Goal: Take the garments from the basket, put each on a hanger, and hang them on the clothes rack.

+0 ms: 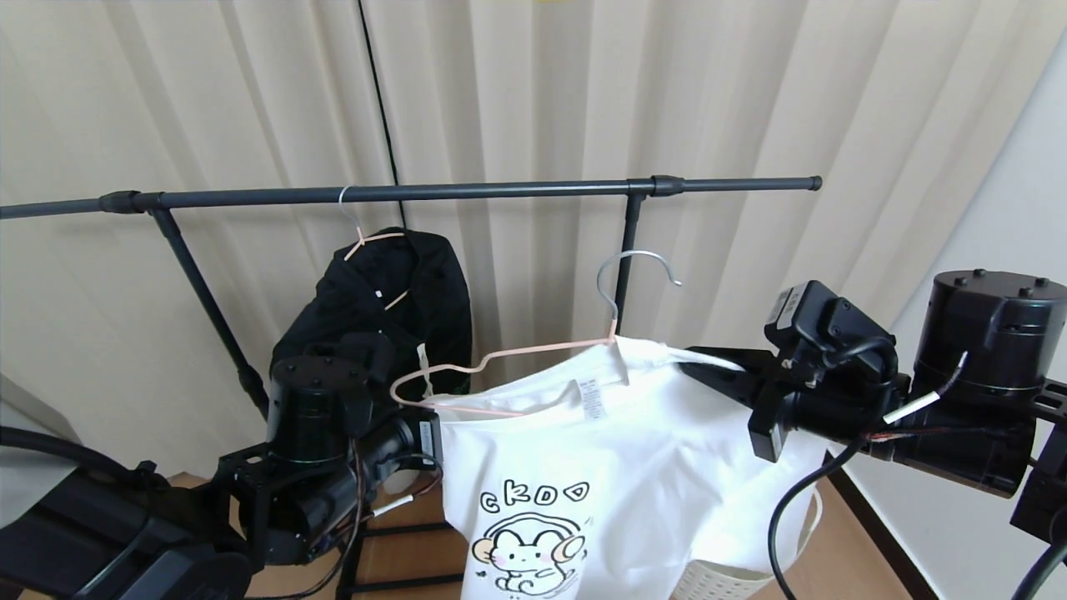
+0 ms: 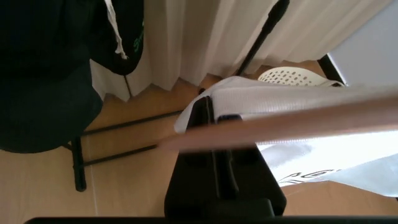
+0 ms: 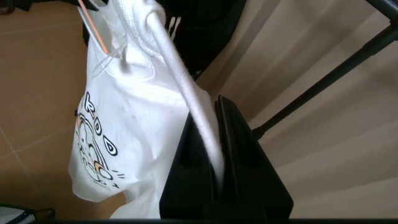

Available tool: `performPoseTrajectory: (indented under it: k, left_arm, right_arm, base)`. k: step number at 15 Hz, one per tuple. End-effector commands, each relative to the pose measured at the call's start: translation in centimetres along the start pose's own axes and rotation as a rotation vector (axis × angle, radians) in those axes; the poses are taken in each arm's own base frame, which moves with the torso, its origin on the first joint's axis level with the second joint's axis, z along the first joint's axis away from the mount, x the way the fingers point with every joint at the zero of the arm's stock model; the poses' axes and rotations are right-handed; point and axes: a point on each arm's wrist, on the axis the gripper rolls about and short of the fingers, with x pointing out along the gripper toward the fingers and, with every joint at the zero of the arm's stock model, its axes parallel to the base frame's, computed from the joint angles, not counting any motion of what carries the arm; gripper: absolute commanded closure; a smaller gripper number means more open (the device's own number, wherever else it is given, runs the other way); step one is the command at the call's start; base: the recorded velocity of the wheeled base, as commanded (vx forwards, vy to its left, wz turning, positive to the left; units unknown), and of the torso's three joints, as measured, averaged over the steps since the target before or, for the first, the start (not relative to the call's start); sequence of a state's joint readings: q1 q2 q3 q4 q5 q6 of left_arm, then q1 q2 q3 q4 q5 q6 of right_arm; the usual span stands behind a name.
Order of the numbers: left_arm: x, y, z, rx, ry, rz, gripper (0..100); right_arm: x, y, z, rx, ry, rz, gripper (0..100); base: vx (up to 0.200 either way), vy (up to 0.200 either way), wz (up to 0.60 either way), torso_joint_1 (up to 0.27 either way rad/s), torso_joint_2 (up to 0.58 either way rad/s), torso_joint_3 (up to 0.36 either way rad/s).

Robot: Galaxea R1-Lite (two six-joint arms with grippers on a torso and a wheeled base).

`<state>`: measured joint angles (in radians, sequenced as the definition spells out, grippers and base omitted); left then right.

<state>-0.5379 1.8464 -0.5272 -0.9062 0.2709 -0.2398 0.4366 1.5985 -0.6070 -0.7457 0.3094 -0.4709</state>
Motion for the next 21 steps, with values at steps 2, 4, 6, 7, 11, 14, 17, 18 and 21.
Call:
performPoseTrajectory:
  k: [2,4,6,7,11,14,17,18,21]
  left_arm:
    - [0.0,0.5,0.7,-0.012,-0.023,0.016,100]
    - [-0.1,0.8,0.9,-0.012,-0.032,0.026,100]
    - [-0.1,1.1,1.0,-0.014,-0.034,0.033,100]
    - [-0.1,1.2,1.1,-0.011,-0.039,0.036,100]
    - [-0.5,1.3,1.5,-0.015,-0.054,0.039,100]
    - [-1.7,0.8,2.0,0.009,-0.079,0.014,100]
    - [-2.6,-0.3,2.0,0.032,-0.097,0.007,100]
    - [-2.9,-0.6,1.7,0.049,-0.092,0.004,100]
    - [-3.4,-1.1,1.7,0.06,-0.099,-0.017,100]
  right_arm:
    - [0.1,-0.8,-1.1,-0.034,0.038,-0.025,100]
    - [0.3,-1.3,-1.7,-0.059,0.06,-0.036,100]
    - [0.2,-1.6,-1.9,-0.076,0.068,-0.048,100]
    - [0.1,-1.8,-2.0,-0.087,0.073,-0.055,100]
    - [0.5,-1.9,-2.8,-0.104,0.102,-0.054,100]
    - [1.9,-1.0,-2.9,-0.103,0.128,-0.05,100]
    - [3.1,0.3,-2.2,-0.01,0.127,-0.047,100]
    - [3.6,0.8,-1.8,0.019,0.126,-0.049,100]
    - [4.4,1.6,-1.8,0.049,0.145,-0.059,100]
  base:
    - [0.0,0.0,0.0,0.0,0.0,0.0]
    - [0.0,0.0,0.0,0.0,0.0,0.0]
    - [0.0,0.0,0.0,0.0,0.0,0.0]
    - [0.0,0.0,0.0,0.0,0.0,0.0]
    - [0.0,0.0,0.0,0.0,0.0,0.0]
    - [0.0,0.0,0.0,0.0,0.0,0.0]
    - [0.0,0.0,0.0,0.0,0.0,0.0]
    - [0.0,0.0,0.0,0.0,0.0,0.0]
    - [0.0,0.0,0.0,0.0,0.0,0.0]
